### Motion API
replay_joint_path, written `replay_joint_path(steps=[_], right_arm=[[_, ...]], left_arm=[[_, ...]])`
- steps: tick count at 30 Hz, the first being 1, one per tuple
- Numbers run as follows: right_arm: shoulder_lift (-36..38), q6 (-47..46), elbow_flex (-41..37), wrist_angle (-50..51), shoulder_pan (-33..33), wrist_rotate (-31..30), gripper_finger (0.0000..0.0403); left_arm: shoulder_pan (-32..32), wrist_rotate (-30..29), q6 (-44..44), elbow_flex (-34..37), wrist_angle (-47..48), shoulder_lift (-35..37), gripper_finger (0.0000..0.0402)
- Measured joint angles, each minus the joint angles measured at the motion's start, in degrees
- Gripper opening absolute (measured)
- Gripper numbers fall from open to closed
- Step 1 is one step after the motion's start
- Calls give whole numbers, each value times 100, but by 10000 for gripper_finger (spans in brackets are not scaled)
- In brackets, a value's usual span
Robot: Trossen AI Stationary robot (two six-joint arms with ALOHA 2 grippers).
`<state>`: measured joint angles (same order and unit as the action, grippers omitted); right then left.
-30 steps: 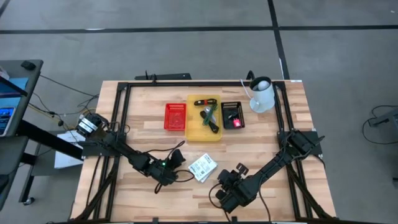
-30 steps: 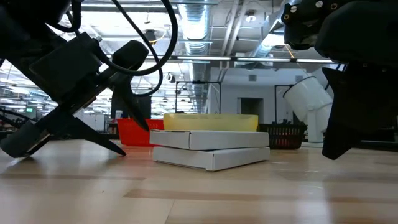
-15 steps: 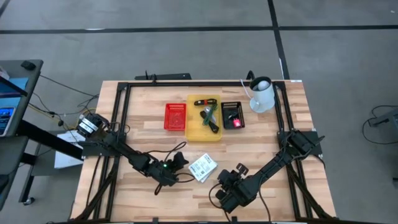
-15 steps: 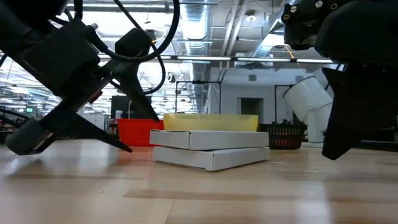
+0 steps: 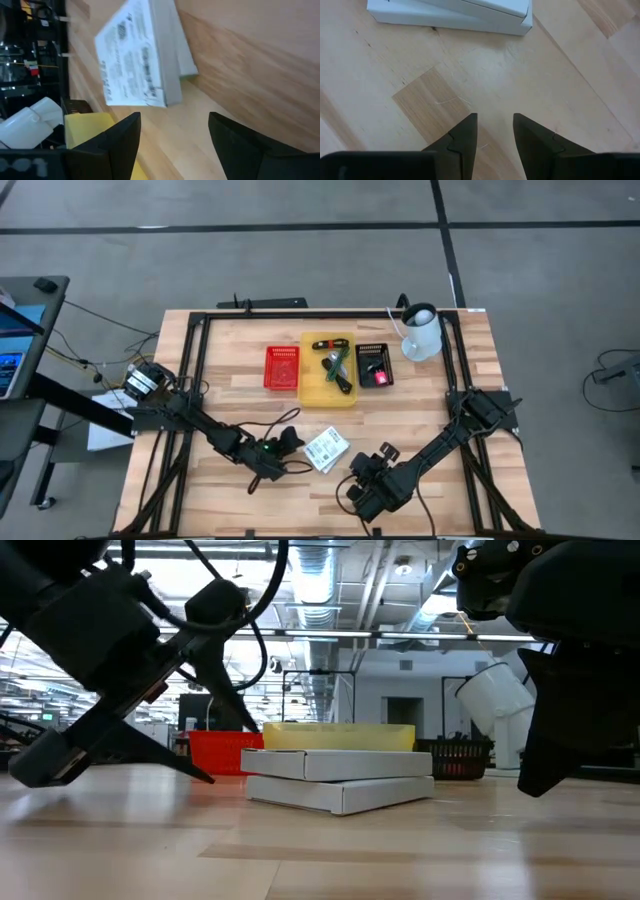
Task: Pick and place items into bin
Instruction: Put the card reader box in the red bin
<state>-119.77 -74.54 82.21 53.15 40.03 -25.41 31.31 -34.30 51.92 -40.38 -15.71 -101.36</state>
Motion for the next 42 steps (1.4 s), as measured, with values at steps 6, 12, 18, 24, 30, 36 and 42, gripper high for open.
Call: replay_joint_path(steps=[6, 12, 18, 24, 30, 36, 42], right_arm=[[0, 0, 0, 0, 1, 0, 121], [0, 0, 0, -17, 2, 0, 121], [0, 0, 0, -28, 0, 2, 121], [0, 0, 0, -54, 2, 2, 121], [0, 0, 0, -59, 2, 2, 121], [0, 2, 0, -61, 2, 4, 121], [0, 2, 0, -66, 2, 4, 121]], left_arm=[[-7, 0, 411, -2, -358, 2, 226], [-98, 0, 476, -2, -339, -27, 226], [-136, 0, 638, -49, -562, -335, 226], [-141, 17, 623, -224, -537, -451, 226], [-147, 179, 662, -317, -432, -472, 226], [-179, 245, 586, -323, -356, -466, 226], [-201, 258, 609, -319, -416, -467, 226]])
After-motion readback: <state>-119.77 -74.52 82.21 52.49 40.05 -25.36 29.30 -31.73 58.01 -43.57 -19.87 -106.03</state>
